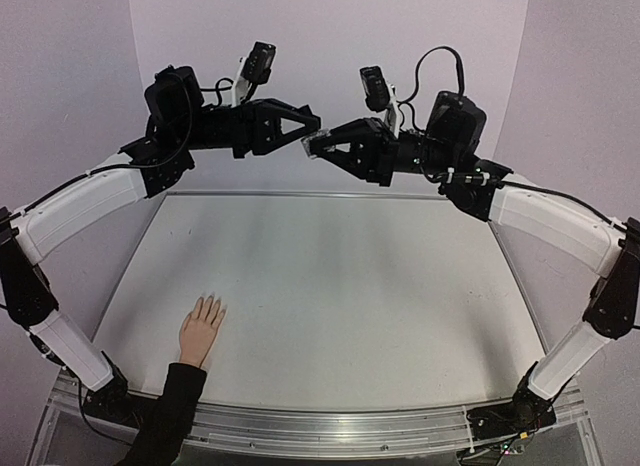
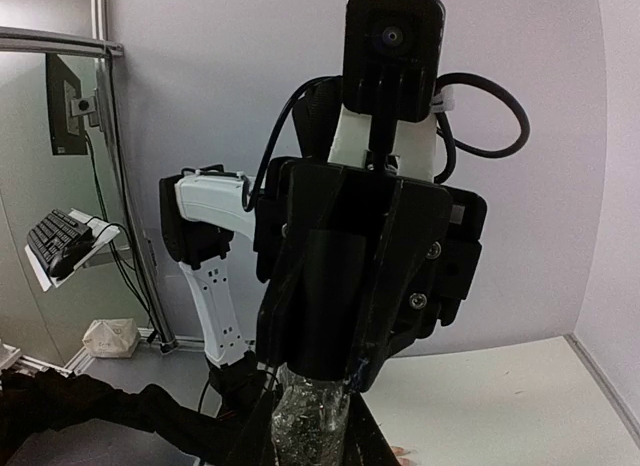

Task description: Paint the nails

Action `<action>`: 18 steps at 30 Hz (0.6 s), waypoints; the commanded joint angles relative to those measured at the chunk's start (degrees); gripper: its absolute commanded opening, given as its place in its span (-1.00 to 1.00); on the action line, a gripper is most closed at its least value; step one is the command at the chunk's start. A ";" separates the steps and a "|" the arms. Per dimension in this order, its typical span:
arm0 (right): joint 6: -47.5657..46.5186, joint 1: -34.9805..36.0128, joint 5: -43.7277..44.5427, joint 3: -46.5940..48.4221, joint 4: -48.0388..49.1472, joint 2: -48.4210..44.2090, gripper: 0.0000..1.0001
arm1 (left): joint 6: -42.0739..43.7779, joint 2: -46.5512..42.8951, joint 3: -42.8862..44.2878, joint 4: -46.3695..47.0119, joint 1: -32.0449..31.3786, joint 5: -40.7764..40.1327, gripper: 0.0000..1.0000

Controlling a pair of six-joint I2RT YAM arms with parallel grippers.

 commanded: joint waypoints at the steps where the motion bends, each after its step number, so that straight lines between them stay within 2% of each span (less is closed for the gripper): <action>1: -3.08 0.02 7.63 -2.95 8.88 -2.12 -1.00 | 4.82 -1.17 2.62 -14.93 -4.74 -3.34 -0.39; 5: -9.23 -0.17 22.70 -6.09 4.16 -3.37 -1.00 | 6.07 -5.23 1.56 -19.26 -4.27 -19.33 0.43; 7: -12.52 -0.07 28.88 -7.36 3.29 -3.37 -1.00 | 5.31 -7.79 -0.15 -19.27 -4.19 -27.71 0.68; 9: -14.80 0.62 35.53 -7.79 1.88 -3.05 -1.00 | 3.38 -9.32 -0.72 -20.04 -4.15 -36.82 0.77; 12: -18.14 2.50 47.35 -7.49 0.35 -1.96 -1.00 | -0.88 -8.18 1.87 -24.02 -4.06 -46.97 0.75; 14: -19.74 3.78 53.38 -6.71 -0.37 -1.11 -1.00 | -2.76 -6.33 4.14 -26.78 -4.08 -49.85 0.67; 18: -22.51 6.17 60.10 -5.04 -1.02 0.66 -1.00 | -4.01 -3.81 6.54 -28.10 -4.06 -50.94 0.54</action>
